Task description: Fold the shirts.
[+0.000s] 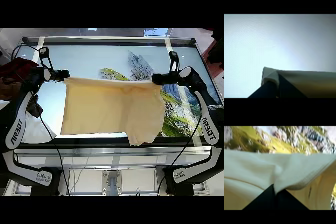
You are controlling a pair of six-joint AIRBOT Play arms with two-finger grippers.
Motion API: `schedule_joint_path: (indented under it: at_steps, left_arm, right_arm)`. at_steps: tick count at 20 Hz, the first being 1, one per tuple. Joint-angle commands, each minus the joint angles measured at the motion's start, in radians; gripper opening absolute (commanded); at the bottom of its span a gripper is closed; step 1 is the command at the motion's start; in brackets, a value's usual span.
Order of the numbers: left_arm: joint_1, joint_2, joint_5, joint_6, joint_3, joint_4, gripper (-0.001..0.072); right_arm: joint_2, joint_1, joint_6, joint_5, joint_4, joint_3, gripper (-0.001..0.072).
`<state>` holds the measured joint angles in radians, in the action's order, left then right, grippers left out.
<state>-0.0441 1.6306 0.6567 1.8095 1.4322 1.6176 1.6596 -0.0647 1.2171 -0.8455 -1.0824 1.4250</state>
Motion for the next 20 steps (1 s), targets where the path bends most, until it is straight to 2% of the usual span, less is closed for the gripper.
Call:
schedule_joint_path:
  at_steps: [1,6,10,11,12,13,14,18,20]
  left_arm:
    - [0.000,0.014,0.130,-0.008,-0.015,0.012,0.0009]
    - [0.000,0.058,0.161,-0.010,-0.042,0.001,0.0010]
    - [0.000,0.074,0.191,-0.011,-0.042,-0.032,0.0012]
    - [0.000,0.074,0.204,-0.026,-0.042,-0.051,0.0083]
    - [0.000,0.074,0.220,-0.066,-0.042,-0.080,0.0356]
    - [0.000,0.074,0.242,-0.092,-0.040,-0.108,0.0605]
    - [0.000,0.068,0.274,-0.097,-0.036,-0.116,0.0642]
    - [0.001,-0.083,0.345,-0.106,-0.026,-0.099,0.0638]
    - [0.001,-0.222,0.382,-0.160,-0.036,-0.081,0.0638]
  right_arm:
    - [0.005,0.012,0.043,-0.143,-0.118,-0.070,0.0030]
    - [0.005,0.040,0.044,-0.053,-0.106,-0.192,0.0031]
    - [0.005,0.042,0.049,-0.043,-0.115,-0.204,0.0032]
    - [0.005,0.042,0.064,-0.047,-0.116,-0.203,0.0045]
    - [0.004,0.042,0.080,-0.054,-0.119,-0.202,0.0139]
    - [-0.001,0.042,0.094,-0.061,-0.118,-0.201,0.0300]
    - [-0.017,0.042,0.100,-0.074,-0.121,-0.198,0.0352]
    - [-0.177,0.021,0.128,-0.195,-0.244,-0.144,0.0354]
    - [-0.297,-0.026,0.158,-0.237,-0.273,-0.148,0.0355]
